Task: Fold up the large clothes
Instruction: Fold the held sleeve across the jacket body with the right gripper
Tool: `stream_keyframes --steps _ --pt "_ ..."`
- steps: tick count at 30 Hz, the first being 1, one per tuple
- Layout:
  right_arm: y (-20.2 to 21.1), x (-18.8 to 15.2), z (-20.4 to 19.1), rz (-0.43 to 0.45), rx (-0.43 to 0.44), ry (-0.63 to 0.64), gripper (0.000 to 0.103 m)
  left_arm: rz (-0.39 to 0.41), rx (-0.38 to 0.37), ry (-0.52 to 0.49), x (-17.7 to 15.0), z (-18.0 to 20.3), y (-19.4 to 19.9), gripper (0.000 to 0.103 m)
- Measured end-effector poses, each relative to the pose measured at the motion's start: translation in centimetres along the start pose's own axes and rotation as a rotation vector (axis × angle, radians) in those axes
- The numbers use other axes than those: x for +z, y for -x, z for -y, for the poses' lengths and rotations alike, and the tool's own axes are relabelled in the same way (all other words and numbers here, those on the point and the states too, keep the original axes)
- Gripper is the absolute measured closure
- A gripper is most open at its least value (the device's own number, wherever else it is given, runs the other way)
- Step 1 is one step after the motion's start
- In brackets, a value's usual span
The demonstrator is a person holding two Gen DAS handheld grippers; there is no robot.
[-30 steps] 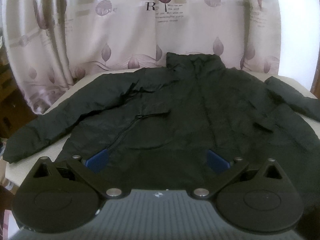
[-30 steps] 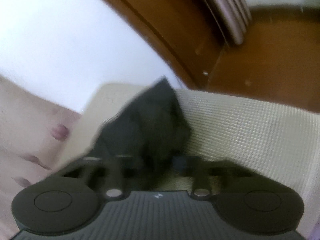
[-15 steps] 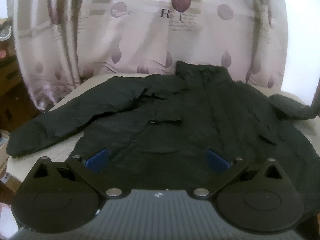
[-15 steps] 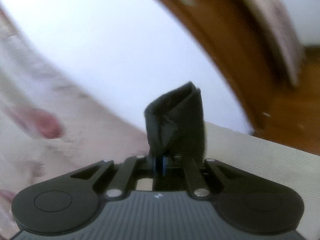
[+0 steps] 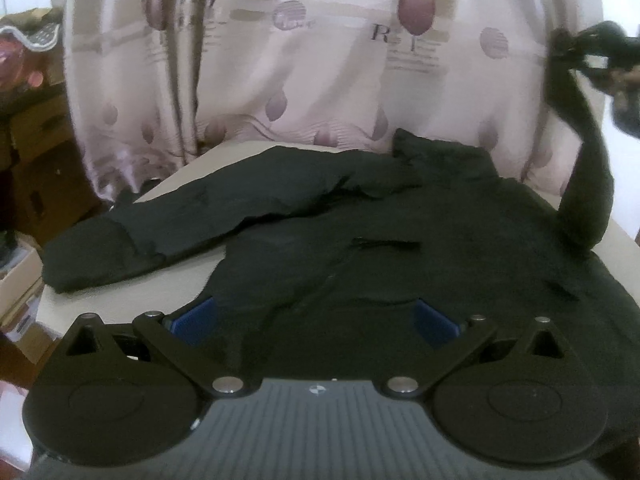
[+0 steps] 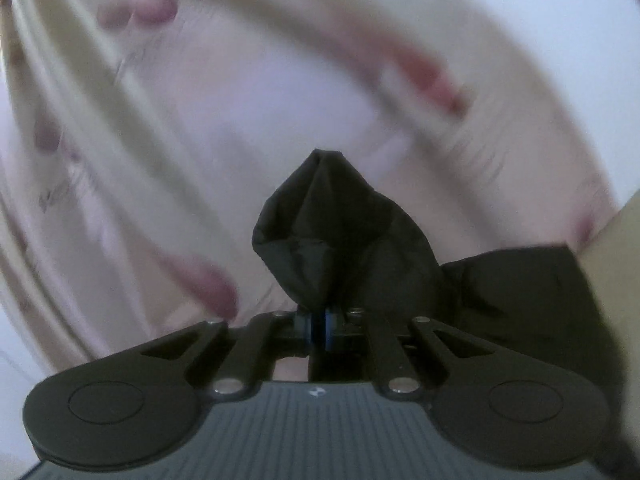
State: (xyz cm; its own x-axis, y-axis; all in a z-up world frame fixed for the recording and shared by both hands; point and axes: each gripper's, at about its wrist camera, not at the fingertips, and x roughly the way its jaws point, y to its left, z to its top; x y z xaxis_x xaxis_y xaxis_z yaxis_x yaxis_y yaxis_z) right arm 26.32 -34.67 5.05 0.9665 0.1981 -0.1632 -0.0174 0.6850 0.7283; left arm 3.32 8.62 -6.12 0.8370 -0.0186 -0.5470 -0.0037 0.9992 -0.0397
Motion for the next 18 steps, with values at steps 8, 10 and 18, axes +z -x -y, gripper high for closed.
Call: stream_keyframes --steps 8,10,18 --pt "-6.8 -9.6 -2.4 -0.187 0.014 0.015 0.097 -0.042 0.014 0.051 -0.8 -2.7 -1.5 0.000" --pt "-8.8 -11.4 -2.6 -0.224 0.002 0.022 0.097 -0.046 0.017 0.056 -0.9 -3.1 -1.7 0.000" --pt "-11.1 -18.6 -3.0 -0.346 -0.073 0.132 0.097 -0.051 0.054 0.053 -1.3 -4.1 -2.4 0.000"
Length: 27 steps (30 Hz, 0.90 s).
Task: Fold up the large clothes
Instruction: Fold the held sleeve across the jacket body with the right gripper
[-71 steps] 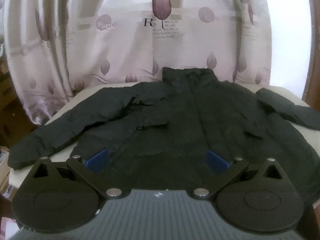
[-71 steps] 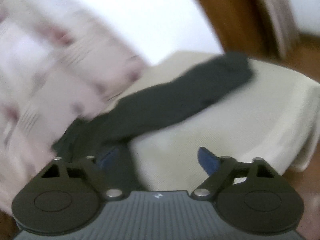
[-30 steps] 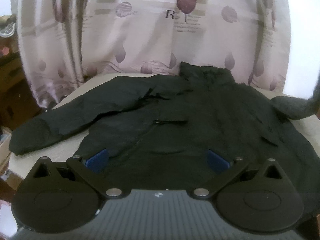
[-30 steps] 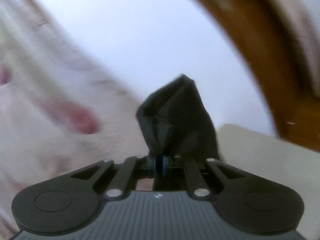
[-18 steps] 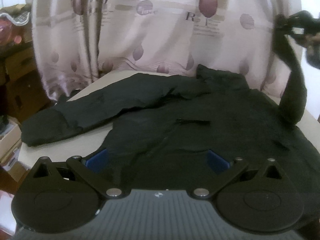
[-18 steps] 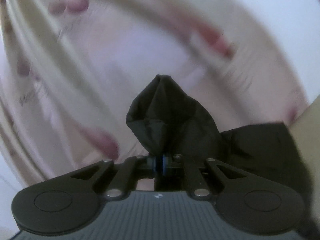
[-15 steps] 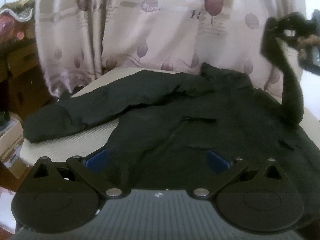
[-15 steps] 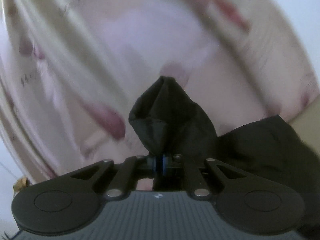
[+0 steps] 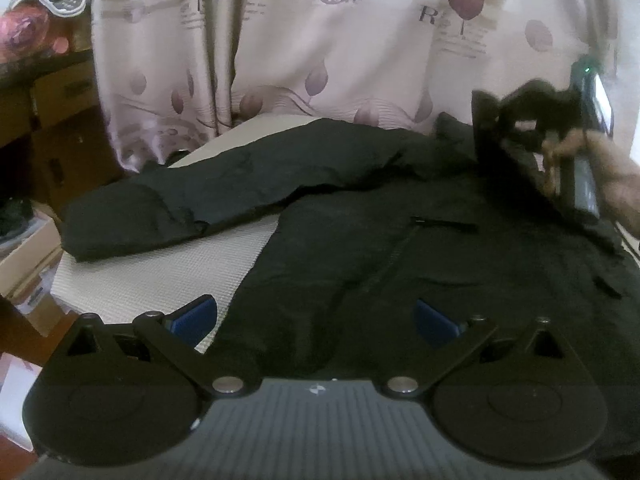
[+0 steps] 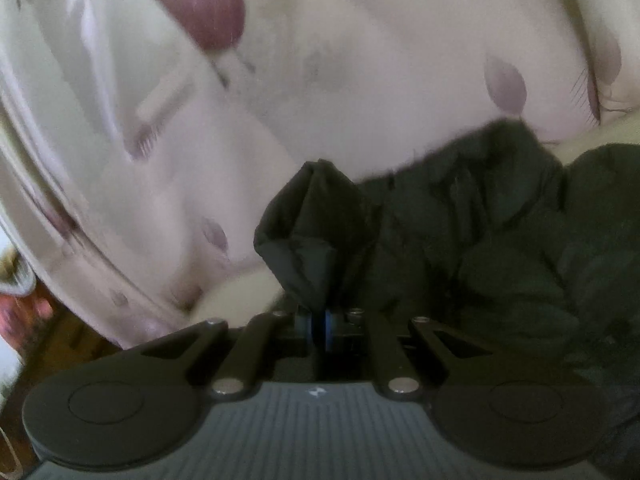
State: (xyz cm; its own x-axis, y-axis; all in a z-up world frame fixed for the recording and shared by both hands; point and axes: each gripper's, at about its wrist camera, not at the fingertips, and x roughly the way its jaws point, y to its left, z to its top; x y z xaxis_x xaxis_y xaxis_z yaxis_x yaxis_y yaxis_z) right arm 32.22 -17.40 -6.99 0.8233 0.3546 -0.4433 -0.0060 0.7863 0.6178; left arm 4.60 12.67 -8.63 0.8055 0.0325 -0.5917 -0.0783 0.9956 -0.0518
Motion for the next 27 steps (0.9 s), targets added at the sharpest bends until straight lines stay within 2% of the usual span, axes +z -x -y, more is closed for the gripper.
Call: stream_keyframes --steps 10,27 --pt "-2.3 -3.3 -2.3 -0.065 -0.117 0.186 0.097 -0.006 0.001 -0.005 -0.2 0.0 -0.1 0.000" --pt "-4.3 -5.6 -3.9 -0.109 -0.222 0.355 0.097 -0.006 0.014 -0.002 -0.4 -0.4 0.0 0.000"
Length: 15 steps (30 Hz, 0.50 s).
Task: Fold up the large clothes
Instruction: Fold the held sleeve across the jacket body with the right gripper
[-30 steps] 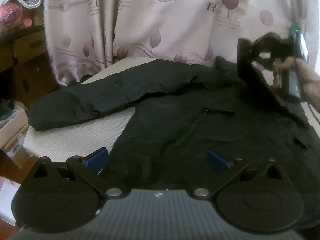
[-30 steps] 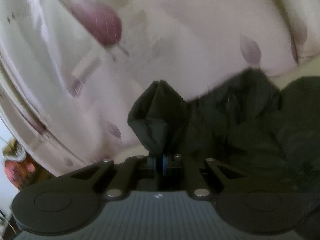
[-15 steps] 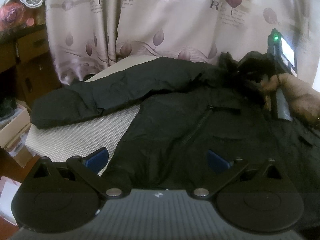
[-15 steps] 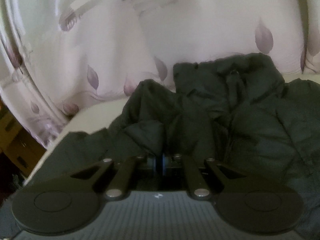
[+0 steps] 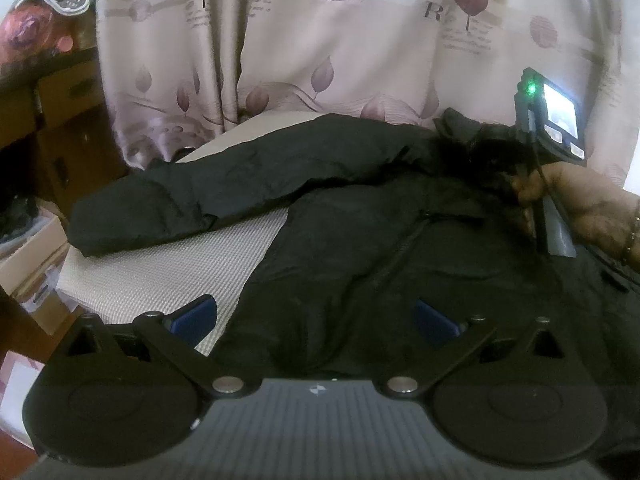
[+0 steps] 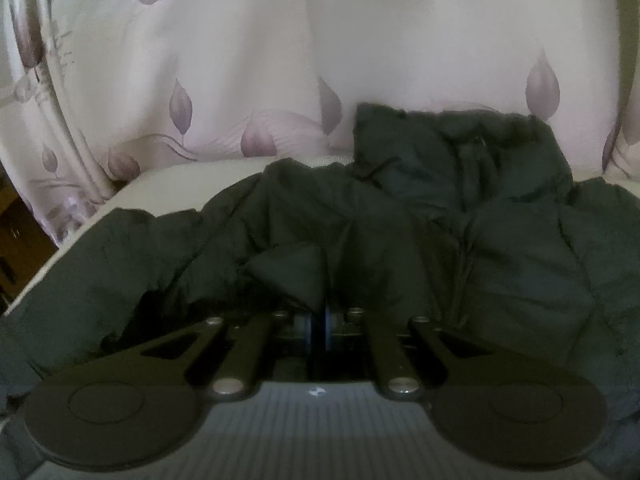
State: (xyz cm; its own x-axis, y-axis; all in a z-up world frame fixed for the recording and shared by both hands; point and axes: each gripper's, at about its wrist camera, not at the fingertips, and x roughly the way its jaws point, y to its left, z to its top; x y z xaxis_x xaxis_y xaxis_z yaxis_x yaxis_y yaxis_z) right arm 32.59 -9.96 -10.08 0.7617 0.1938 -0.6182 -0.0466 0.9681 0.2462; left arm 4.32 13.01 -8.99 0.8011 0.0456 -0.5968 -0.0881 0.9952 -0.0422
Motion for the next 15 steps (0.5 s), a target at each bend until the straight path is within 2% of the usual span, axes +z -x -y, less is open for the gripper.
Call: stream_keyframes --steps 4,12,15 --pt "-0.2 -0.3 -0.9 -0.001 -0.033 0.048 0.097 -0.003 0.001 0.002 -0.1 -0.1 0.0 0.000" --pt "-0.9 -1.3 -3.5 -0.014 -0.129 0.221 0.096 -0.003 0.013 0.021 0.0 -0.5 0.3 0.000" --pt "0.3 -0.8 -3.3 -0.023 -0.111 0.189 0.095 0.004 0.019 0.050 0.2 -1.4 0.6 0.000"
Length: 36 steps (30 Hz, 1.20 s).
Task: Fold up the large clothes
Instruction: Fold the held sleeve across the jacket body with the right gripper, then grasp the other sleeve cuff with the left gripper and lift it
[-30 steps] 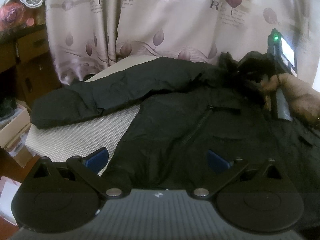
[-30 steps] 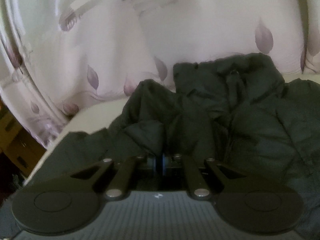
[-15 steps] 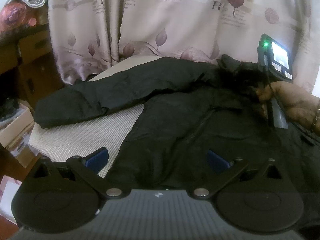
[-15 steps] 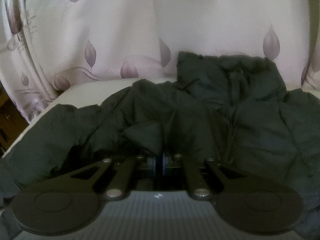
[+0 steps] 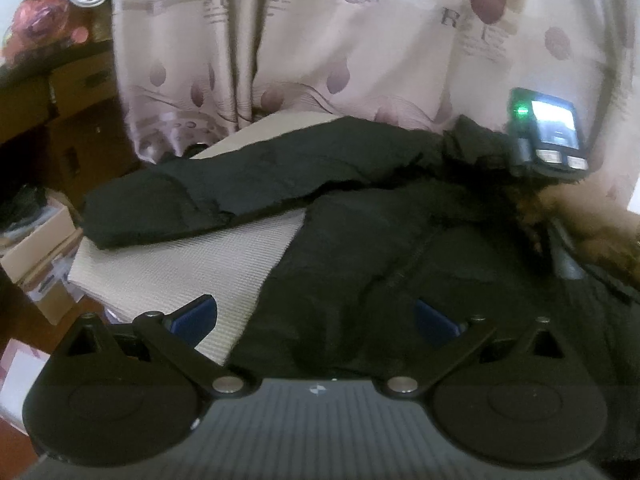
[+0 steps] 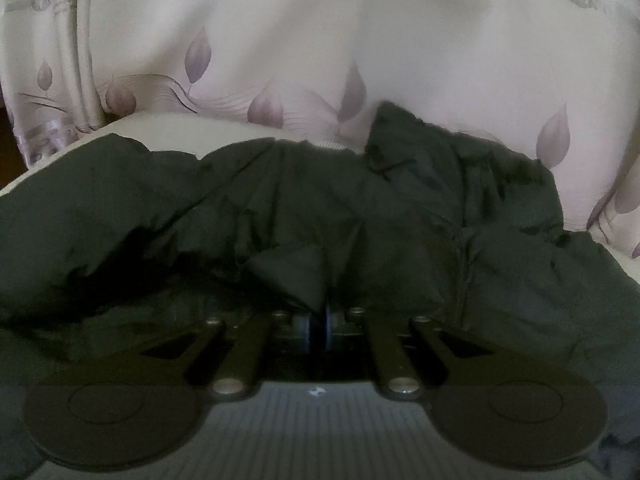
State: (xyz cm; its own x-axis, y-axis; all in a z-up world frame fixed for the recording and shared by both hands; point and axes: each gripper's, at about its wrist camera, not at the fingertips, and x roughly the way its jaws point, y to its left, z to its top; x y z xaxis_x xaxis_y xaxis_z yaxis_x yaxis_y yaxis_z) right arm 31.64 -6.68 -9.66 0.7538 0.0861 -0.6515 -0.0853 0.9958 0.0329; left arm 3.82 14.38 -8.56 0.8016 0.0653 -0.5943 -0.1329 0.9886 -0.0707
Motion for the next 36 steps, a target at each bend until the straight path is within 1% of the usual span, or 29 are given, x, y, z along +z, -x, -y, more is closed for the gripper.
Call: stream_keyframes --steps 1,3,4,5,7,8,10,13,14,15,17,19,20,21,23,25,26,27,28,29,30,31,32,33,34,36 --pt "1.1 0.2 0.6 0.008 0.020 -0.037 0.093 0.003 0.002 0.013 0.1 -0.5 0.1 0.000" --pt "3.7 0.2 1.6 0.044 0.056 -0.098 0.084 0.010 0.004 0.054 0.5 -1.7 0.3 0.000" --pt "5.6 -0.2 2.2 0.079 0.088 -0.124 0.071 0.021 0.001 0.084 0.7 -2.5 0.5 0.000" --pt "7.8 -0.7 2.7 0.121 0.124 -0.140 0.064 0.034 0.000 0.119 0.9 -3.4 0.6 0.000" --pt "12.2 -2.3 3.6 0.209 0.177 -0.144 0.036 0.052 -0.007 0.177 1.3 -5.1 0.6 0.000" --pt "14.4 -3.4 4.1 0.252 0.195 -0.141 0.027 0.045 -0.009 0.200 1.6 -6.0 0.3 0.000" --pt "18.1 -5.7 5.0 0.296 0.225 -0.121 0.025 0.034 -0.012 0.252 2.1 -7.7 -0.3 0.000" --pt "21.8 -9.0 6.5 0.289 0.233 -0.100 0.025 0.022 -0.023 0.343 2.9 -10.7 -1.5 0.004" --pt "22.7 -10.0 7.1 0.283 0.228 -0.097 0.025 0.025 -0.020 0.362 3.2 -11.6 -1.8 0.006" --pt "23.5 -11.0 7.8 0.274 0.218 -0.096 0.025 0.022 -0.011 0.382 3.5 -12.5 -2.2 0.010" --pt "24.7 -12.5 8.9 0.257 0.192 -0.103 0.025 0.004 -0.024 0.426 4.1 -14.2 -3.3 0.011" --pt "25.8 -14.0 10.5 0.246 0.171 -0.144 0.025 -0.027 -0.015 0.479 4.7 -15.8 -4.6 0.016" --pt "26.1 -14.5 11.1 0.243 0.164 -0.173 0.025 -0.047 -0.020 0.512 5.0 -16.6 -5.3 0.016" --pt "26.5 -15.0 11.8 0.240 0.161 -0.212 0.025 -0.063 -0.045 0.541 5.2 -17.2 -6.1 0.016" --pt "27.1 -15.8 13.1 0.233 0.171 -0.283 0.025 -0.105 -0.041 0.599 5.6 -18.1 -7.5 0.018" --pt "27.2 -16.2 14.0 0.220 0.183 -0.345 0.025 -0.138 -0.065 0.645 5.8 -18.8 -8.9 0.018" --pt "27.2 -16.3 14.3 0.216 0.187 -0.368 0.025 -0.144 -0.059 0.669 5.9 -19.2 -9.4 0.018" --pt "27.2 -16.5 14.6 0.213 0.190 -0.382 0.025 -0.126 -0.055 0.685 5.9 -19.3 -9.5 0.018" --pt "27.3 -16.5 14.6 0.208 0.193 -0.389 0.025 -0.117 -0.050 0.688 6.2 -19.3 -9.7 0.022" --pt "27.5 -16.7 14.6 0.207 0.197 -0.388 0.025 -0.114 -0.044 0.679 6.4 -19.2 -10.1 0.028" --pt "27.6 -16.7 14.5 0.212 0.200 -0.385 0.025 -0.116 -0.039 0.658 6.7 -19.1 -10.5 0.056" --pt "27.7 -16.8 14.4 0.217 0.200 -0.383 0.025 -0.142 -0.033 0.636 6.9 -19.0 -11.1 0.094" --pt "27.7 -16.8 14.4 0.220 0.201 -0.383 0.025 -0.171 -0.046 0.627 6.9 -18.9 -11.9 0.098" --pt "27.8 -17.0 14.4 0.221 0.205 -0.385 0.025 -0.166 -0.050 0.633 6.8 -18.9 -12.3 0.099" --pt "27.8 -17.1 14.4 0.221 0.210 -0.389 0.025 -0.134 -0.027 0.623 7.0 -18.7 -12.1 0.099" --pt "27.7 -17.2 14.5 0.219 0.210 -0.396 0.025 -0.086 0.022 0.552 8.2 -17.8 -11.7 0.100"
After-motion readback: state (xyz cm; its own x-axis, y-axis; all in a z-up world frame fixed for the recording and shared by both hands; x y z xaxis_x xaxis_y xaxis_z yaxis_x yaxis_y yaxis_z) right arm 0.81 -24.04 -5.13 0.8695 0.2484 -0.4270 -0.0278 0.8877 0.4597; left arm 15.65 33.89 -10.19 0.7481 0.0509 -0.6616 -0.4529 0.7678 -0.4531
